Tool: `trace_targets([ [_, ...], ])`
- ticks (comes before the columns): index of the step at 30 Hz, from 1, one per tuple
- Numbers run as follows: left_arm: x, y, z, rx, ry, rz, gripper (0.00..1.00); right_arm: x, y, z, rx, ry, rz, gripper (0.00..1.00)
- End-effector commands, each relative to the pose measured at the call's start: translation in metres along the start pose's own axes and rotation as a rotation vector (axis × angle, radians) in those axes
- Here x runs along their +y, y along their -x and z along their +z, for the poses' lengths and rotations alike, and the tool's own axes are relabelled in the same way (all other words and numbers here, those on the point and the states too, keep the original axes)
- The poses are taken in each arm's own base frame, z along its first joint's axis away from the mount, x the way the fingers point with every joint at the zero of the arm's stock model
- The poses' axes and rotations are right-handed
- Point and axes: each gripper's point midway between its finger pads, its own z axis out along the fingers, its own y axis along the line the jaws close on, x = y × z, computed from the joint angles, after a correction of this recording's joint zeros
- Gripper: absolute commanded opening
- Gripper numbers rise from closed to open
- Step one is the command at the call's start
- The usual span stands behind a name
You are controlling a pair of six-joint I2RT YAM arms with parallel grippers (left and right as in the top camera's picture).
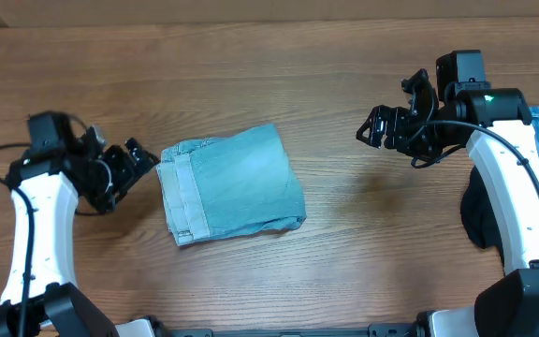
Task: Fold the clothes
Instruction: 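Grasp the left edge of the folded shorts with the left gripper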
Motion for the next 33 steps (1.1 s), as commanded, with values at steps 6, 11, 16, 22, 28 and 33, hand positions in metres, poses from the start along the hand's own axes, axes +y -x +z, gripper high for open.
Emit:
trace_targets([
  [6,0.039,-0.051,0.058,0.076,-0.205,0.035,1.00,0.003,-0.003,-0.006,0.010,-0.002,-0.003,1.00],
  [11,0.047,-0.062,0.078,0.042,-0.214,0.079,1.00,0.004,-0.004,-0.006,0.011,0.001,0.000,1.00],
  [16,0.034,-0.076,0.089,0.087,-0.183,0.106,1.00,0.004,-0.002,-0.006,0.004,0.003,0.031,1.00],
  [22,0.026,-0.078,0.100,0.080,-0.110,0.061,1.00,0.004,-0.002,-0.006,0.004,0.002,0.054,1.00],
  [28,0.029,-0.075,0.100,0.066,-0.091,0.040,0.95,0.004,-0.002,-0.006,0.004,0.002,0.053,1.00],
  [33,0.021,-0.075,0.104,0.050,-0.145,0.034,0.93,0.004,-0.002,-0.006,0.004,0.002,0.053,1.00],
])
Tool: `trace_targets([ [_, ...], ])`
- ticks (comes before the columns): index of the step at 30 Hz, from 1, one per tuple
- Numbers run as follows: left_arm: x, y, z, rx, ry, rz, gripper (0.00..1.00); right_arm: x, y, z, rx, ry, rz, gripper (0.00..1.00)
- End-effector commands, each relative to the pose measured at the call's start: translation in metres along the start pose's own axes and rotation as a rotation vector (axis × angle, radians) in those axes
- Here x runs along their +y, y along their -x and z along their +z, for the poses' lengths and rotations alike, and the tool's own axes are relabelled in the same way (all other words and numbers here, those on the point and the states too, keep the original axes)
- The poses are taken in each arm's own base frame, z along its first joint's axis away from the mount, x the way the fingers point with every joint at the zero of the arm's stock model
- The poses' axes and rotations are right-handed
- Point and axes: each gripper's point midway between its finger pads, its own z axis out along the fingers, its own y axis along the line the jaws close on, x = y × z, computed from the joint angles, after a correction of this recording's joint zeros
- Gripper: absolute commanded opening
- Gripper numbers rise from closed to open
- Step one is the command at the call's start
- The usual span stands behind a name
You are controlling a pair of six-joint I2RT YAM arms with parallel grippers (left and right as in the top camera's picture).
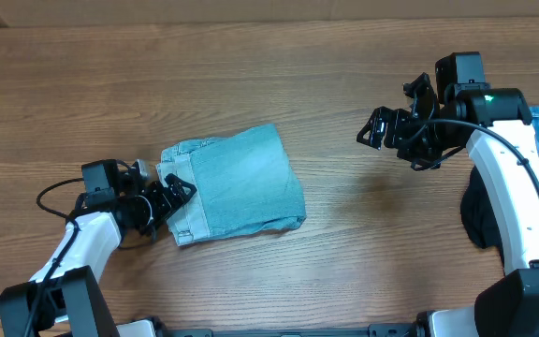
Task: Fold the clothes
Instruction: 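Grasp the left edge of the folded shorts with the left gripper, then carry the folded shorts to the table's far left corner with left gripper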
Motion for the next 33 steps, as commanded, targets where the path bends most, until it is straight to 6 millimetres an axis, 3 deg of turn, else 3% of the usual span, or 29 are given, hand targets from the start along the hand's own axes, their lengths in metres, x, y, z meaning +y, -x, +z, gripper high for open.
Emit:
trace_targets([
  [1,0.006,-0.017,0.016,0.024,0.002,-0.015,0.93,0.006,0.005,-0.006,-0.024,0.009,-0.016,1.00],
  [4,-0.001,-0.027,0.029,0.047,0.007,0.013,0.87,0.006,0.005,-0.006,-0.024,0.008,-0.016,1.00],
  [6,0.006,-0.031,0.035,0.069,0.029,0.001,0.73,0.006,0.005,-0.006,-0.024,0.009,-0.016,1.00],
  [8,0.012,-0.036,0.040,0.095,0.039,-0.019,0.37,0.006,0.005,-0.006,-0.024,0.009,-0.016,1.00],
  [10,0.009,-0.032,0.041,0.081,0.026,0.020,0.15,0.006,0.005,-0.006,-0.024,0.009,-0.016,1.00],
  [11,0.006,-0.031,0.041,0.078,0.012,0.038,0.08,0.006,0.005,-0.006,-0.024,0.009,-0.016,1.00],
  [15,-0.013,-0.036,0.039,0.111,-0.099,0.156,0.04,0.006,0.005,-0.006,-0.024,0.009,-0.016,1.00],
  [17,-0.037,-0.034,0.032,0.127,-0.211,0.184,0.04,0.006,0.005,-0.006,-0.024,0.009,-0.016,1.00],
  [21,-0.113,-0.006,-0.014,0.076,-0.449,0.234,0.04,0.006,0.005,-0.006,-0.024,0.009,-0.016,1.00],
  [23,-0.155,0.017,-0.053,-0.014,-0.515,0.250,0.04,0.006,0.005,-0.006,-0.024,0.009,-0.016,1.00],
  [28,-0.231,0.046,-0.144,-0.180,-0.636,0.240,0.04,0.006,0.005,-0.006,-0.024,0.009,-0.016,1.00],
  [30,-0.244,0.062,-0.168,-0.263,-0.648,0.162,0.04,0.006,0.005,-0.006,-0.024,0.009,-0.016,1.00],
  [33,-0.258,0.106,-0.215,-0.477,-0.721,0.045,0.04,0.006,0.005,-0.006,-0.024,0.009,-0.016,1.00],
])
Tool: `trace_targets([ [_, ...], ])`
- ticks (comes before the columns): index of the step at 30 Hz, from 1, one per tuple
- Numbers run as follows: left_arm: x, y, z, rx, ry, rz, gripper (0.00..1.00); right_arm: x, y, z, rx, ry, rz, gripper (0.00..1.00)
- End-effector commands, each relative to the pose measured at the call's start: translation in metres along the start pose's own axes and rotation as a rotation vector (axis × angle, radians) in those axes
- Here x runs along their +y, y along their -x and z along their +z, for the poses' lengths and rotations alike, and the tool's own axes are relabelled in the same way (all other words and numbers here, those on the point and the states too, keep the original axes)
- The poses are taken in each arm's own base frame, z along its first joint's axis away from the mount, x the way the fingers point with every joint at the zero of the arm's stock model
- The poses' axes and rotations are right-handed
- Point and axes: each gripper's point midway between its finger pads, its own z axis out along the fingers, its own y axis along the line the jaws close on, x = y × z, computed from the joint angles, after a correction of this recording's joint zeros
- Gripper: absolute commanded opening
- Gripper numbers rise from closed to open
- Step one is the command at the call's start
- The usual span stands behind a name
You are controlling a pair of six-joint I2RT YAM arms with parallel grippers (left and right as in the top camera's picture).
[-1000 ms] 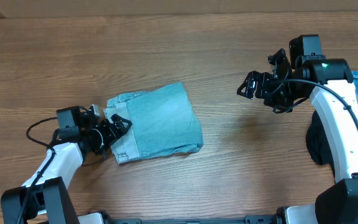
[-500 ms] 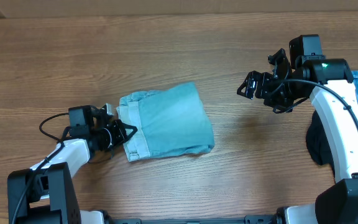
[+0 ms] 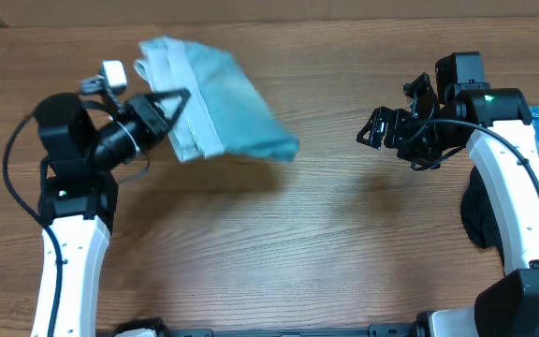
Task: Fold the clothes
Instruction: 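Carry the folded shorts to the table's far left corner with left gripper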
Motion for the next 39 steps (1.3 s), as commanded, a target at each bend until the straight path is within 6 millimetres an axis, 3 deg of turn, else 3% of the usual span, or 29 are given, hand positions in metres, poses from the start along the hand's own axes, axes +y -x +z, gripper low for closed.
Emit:
trace_targets([
  [1,-0.039,0.071,-0.035,-0.276,-0.063,-0.119,0.04,0.006,0.005,-0.006,-0.025,0.009,-0.016,1.00],
  [5,0.004,0.133,-0.100,-0.528,0.030,-0.150,0.04,0.006,0.005,-0.006,-0.025,0.009,-0.016,1.00],
  [7,0.025,0.150,-0.126,-0.591,0.083,-0.128,0.04,0.006,0.005,-0.006,-0.025,0.009,-0.016,1.00],
  [9,0.066,0.168,-0.151,-0.620,0.135,-0.133,0.04,0.006,0.005,-0.006,-0.025,0.009,-0.016,1.00],
  [17,0.178,0.213,-0.162,-0.540,0.056,-0.060,0.04,0.006,0.005,-0.006,-0.025,0.009,-0.016,1.00],
  [20,0.205,0.217,-0.155,-0.515,0.060,-0.043,0.04,0.006,0.005,-0.006,-0.025,0.009,-0.016,1.00],
  [23,0.235,0.224,-0.171,-0.587,0.154,-0.022,0.04,0.006,0.005,-0.006,-0.025,0.009,-0.016,1.00],
  [25,0.245,0.225,-0.184,-0.612,0.198,-0.008,0.04,0.006,0.005,-0.006,-0.025,0.009,-0.016,1.00],
  [30,0.242,0.233,-0.196,-0.640,0.217,0.049,0.04,0.006,0.005,-0.006,-0.025,0.009,-0.016,1.00],
  [34,0.217,0.266,-0.208,-0.710,0.230,0.135,0.04,0.006,0.005,-0.006,-0.025,0.009,-0.016,1.00],
  [39,0.227,0.280,-0.222,-0.818,0.309,0.112,0.04,0.006,0.005,-0.006,-0.025,0.009,-0.016,1.00],
])
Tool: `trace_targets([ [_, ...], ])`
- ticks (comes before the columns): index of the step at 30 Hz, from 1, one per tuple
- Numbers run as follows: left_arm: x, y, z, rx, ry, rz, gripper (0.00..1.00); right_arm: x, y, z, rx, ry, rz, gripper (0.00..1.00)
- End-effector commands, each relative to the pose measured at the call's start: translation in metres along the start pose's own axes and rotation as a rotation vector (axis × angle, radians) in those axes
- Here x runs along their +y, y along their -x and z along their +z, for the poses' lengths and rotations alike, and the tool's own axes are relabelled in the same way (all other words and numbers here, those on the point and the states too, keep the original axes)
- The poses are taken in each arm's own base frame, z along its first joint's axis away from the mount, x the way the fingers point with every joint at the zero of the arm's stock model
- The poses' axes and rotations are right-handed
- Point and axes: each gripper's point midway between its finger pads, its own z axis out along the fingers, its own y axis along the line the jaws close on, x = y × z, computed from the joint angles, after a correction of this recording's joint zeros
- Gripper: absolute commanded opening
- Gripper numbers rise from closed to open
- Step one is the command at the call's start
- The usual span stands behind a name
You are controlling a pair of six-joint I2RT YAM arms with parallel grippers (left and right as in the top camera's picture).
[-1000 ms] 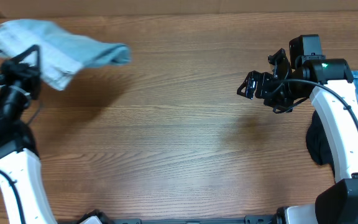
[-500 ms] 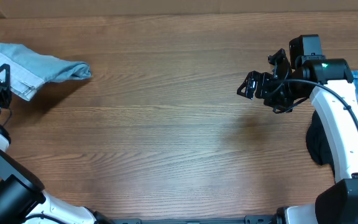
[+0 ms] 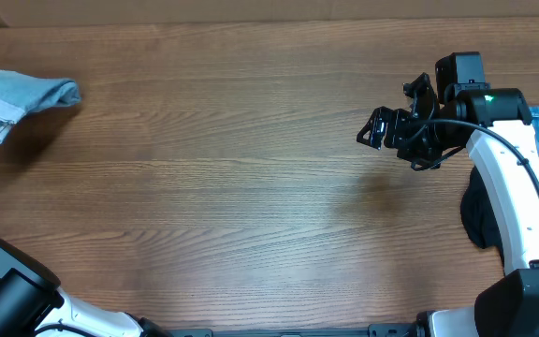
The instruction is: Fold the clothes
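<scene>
A folded light-blue denim garment (image 3: 21, 98) shows at the far left edge of the overhead view, partly cut off by the frame. Whether it lies on the table or hangs from something is not clear. My left gripper is out of view; only the left arm's lower links (image 3: 7, 295) show at the bottom left. My right gripper (image 3: 374, 128) hovers over the right part of the table, open and holding nothing, far from the garment.
The wooden table (image 3: 251, 206) fills the view. A dark garment (image 3: 480, 220) lies at the right edge beside the right arm, and a blue cloth sits behind it at the far right.
The folded denim was held up by my left gripper at the upper left of the table. Now it is at the far left edge and the gripper is out of frame. The right arm is unchanged.
The folded denim lay at the table's middle left with my left gripper beside its left edge. Then the gripper was at its lower left corner. Then it held the garment up at the upper left, and now the garment is at the far left edge.
</scene>
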Motion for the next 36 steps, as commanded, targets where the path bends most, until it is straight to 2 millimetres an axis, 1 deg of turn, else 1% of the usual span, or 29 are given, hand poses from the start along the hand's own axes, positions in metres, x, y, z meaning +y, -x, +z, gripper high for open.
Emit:
trace_targets([
  [1,-0.015,0.016,0.006,-0.059,-0.001,0.080,0.04,0.006,0.005,-0.006,-0.025,0.009,-0.017,1.00],
  [3,-0.006,-0.002,0.018,-0.012,-0.007,0.065,0.04,0.006,0.005,-0.006,-0.025,0.009,-0.017,1.00],
  [5,0.005,-0.016,0.028,0.014,-0.007,0.051,0.04,0.006,0.005,-0.006,-0.025,0.009,-0.017,1.00],
  [7,0.021,-0.038,0.043,0.049,-0.008,0.006,0.04,0.006,0.005,-0.006,-0.025,0.009,-0.017,1.00],
  [8,0.024,-0.045,0.048,0.061,-0.009,0.002,0.04,0.006,0.005,-0.006,-0.025,0.009,-0.016,1.00],
  [9,0.029,-0.057,0.054,0.082,-0.003,-0.009,0.04,0.006,0.005,-0.006,-0.025,0.009,-0.017,1.00],
  [10,0.032,-0.063,0.057,0.091,0.000,-0.015,0.04,0.006,0.005,-0.006,-0.025,0.009,-0.017,1.00],
  [12,0.039,-0.070,0.058,0.111,0.015,-0.035,0.04,0.006,0.005,-0.006,-0.025,0.009,-0.017,1.00],
  [14,0.037,-0.074,0.057,0.134,0.004,-0.051,0.04,0.006,0.005,-0.006,-0.025,0.009,-0.017,1.00],
  [17,0.036,-0.083,0.055,0.186,-0.008,-0.126,0.04,0.006,0.005,-0.006,-0.025,0.009,-0.017,1.00],
  [19,0.037,-0.080,0.049,0.199,-0.021,-0.164,0.07,0.006,0.005,-0.006,-0.025,0.009,-0.017,1.00],
  [22,0.043,-0.075,0.028,0.259,-0.051,-0.214,0.20,0.006,0.005,-0.006,-0.025,0.009,-0.017,1.00],
  [23,0.048,-0.076,0.022,0.280,-0.043,-0.240,0.36,0.006,0.005,-0.006,-0.025,0.009,-0.017,1.00],
  [24,0.051,-0.079,0.019,0.293,-0.035,-0.259,0.50,0.006,0.005,-0.006,-0.025,0.009,-0.017,1.00],
  [25,0.059,-0.083,0.014,0.313,-0.013,-0.279,0.73,0.006,0.005,-0.006,-0.025,0.009,-0.017,1.00],
  [26,0.062,-0.085,0.010,0.326,-0.014,-0.261,0.74,0.006,0.005,-0.006,-0.025,0.009,-0.017,1.00],
  [27,0.064,-0.086,0.008,0.333,-0.008,-0.259,0.91,0.006,0.005,-0.006,-0.025,0.009,-0.017,1.00],
  [28,0.072,-0.092,0.003,0.352,0.017,-0.263,1.00,0.006,0.005,-0.006,-0.025,0.009,-0.017,1.00],
  [31,0.090,-0.111,-0.012,0.416,0.078,-0.286,1.00,0.006,0.005,-0.006,-0.025,0.009,-0.017,1.00],
  [33,0.103,-0.120,-0.028,0.448,0.131,-0.334,1.00,0.006,0.005,-0.006,-0.025,0.009,-0.017,1.00],
  [34,0.108,-0.123,-0.037,0.460,0.148,-0.354,1.00,0.006,0.005,-0.006,-0.025,0.009,-0.017,1.00],
  [35,0.108,-0.124,-0.043,0.470,0.155,-0.361,1.00,0.006,0.005,-0.006,-0.025,0.009,-0.017,1.00],
  [36,0.106,-0.126,-0.054,0.491,0.168,-0.350,1.00,0.006,0.005,-0.006,-0.025,0.009,-0.017,1.00],
])
